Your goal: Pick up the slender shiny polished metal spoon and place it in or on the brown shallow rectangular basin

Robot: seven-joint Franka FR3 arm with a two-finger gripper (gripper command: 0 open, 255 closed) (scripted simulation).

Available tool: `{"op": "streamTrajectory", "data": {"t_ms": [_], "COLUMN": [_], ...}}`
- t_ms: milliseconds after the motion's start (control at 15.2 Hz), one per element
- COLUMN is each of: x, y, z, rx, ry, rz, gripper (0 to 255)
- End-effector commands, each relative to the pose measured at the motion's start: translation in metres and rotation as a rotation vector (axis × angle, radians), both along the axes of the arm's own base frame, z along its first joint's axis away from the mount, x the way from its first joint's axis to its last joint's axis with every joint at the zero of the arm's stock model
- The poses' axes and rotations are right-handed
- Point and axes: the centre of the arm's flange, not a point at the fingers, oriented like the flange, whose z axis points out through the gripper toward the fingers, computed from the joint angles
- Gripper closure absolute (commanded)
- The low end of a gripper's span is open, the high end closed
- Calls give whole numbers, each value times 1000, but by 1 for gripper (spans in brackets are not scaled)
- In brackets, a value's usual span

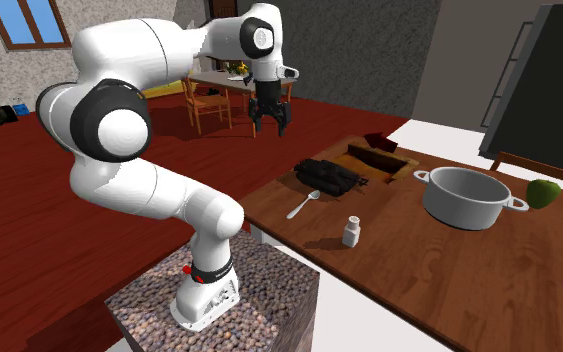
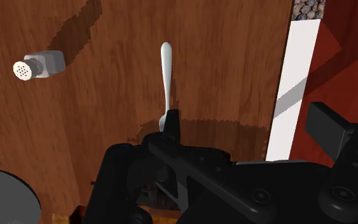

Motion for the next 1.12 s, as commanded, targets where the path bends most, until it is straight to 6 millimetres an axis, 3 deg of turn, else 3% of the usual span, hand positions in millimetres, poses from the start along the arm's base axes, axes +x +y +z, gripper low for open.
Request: {"op": "streamTrajectory", "data": {"t_ms": [0,1056], "x": [0,23], "y": [0,-57], "z": [0,-196], "rx": [0,-91], "ry": [0,-145], "rz": [0,-30], "gripper": [0,0]}}
